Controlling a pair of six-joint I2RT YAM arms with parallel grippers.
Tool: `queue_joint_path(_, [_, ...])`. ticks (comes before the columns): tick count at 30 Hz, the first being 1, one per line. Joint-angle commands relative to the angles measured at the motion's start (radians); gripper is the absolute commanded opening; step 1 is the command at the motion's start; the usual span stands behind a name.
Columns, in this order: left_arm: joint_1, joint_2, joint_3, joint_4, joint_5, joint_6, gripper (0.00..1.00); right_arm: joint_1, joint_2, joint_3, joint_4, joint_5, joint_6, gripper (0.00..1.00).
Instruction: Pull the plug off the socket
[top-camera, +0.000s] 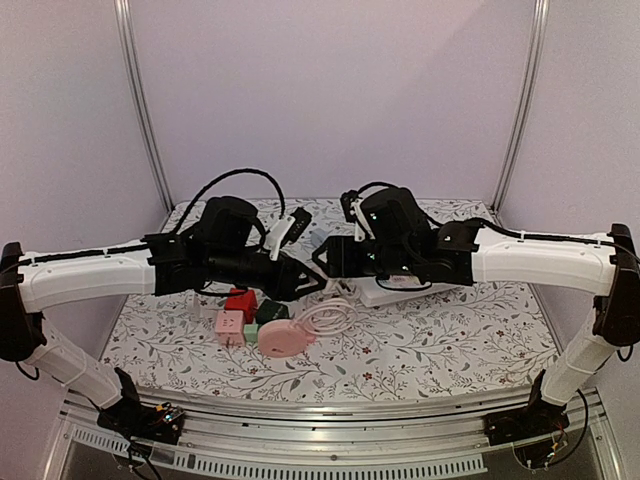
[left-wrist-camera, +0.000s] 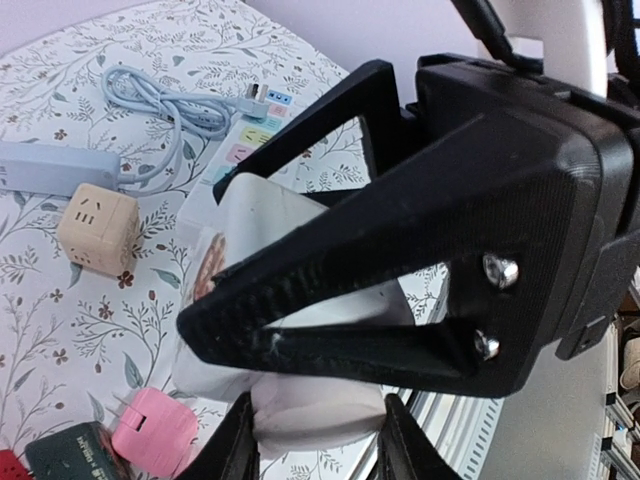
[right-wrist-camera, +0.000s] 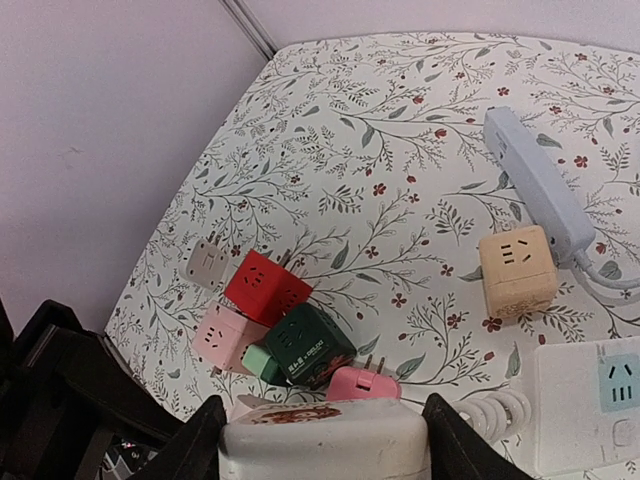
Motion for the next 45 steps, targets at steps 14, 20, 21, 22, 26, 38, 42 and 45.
queue_joint_path(14, [0.028, -0.002, -0.022, 0.050, -0.092, 0.021, 0.01, 0.008, -0.025, 0.024, -0.023, 0.055, 0.047, 0.33])
queue_joint_path(20, [0.004, 0.007, -0.021, 0.041, -0.134, 0.041, 0.00, 0.008, -0.002, 0.053, -0.106, 0.191, 0.088, 0.30])
queue_joint_path(21, [0.001, 0.007, -0.022, 0.040, -0.142, 0.043, 0.00, 0.009, 0.002, 0.060, -0.121, 0.210, 0.091, 0.30])
queue_joint_path(22, [-0.002, 0.006, -0.022, 0.039, -0.148, 0.045, 0.00, 0.008, 0.005, 0.066, -0.137, 0.226, 0.092, 0.30])
queue_joint_path(26, [-0.009, 0.008, -0.019, 0.039, -0.156, 0.048, 0.00, 0.008, 0.019, 0.077, -0.155, 0.250, 0.098, 0.30])
queue_joint_path(38, [-0.020, 0.002, -0.022, 0.038, -0.162, 0.042, 0.00, 0.007, 0.034, 0.074, -0.159, 0.240, 0.119, 0.30])
queue_joint_path(42, [-0.007, -0.005, -0.024, 0.039, -0.130, 0.019, 0.11, 0.007, 0.009, 0.032, -0.053, 0.127, 0.078, 0.31])
queue_joint_path(45, [0.010, -0.014, -0.029, 0.039, -0.107, -0.003, 0.33, 0.007, -0.006, 0.020, 0.000, 0.028, 0.053, 0.31])
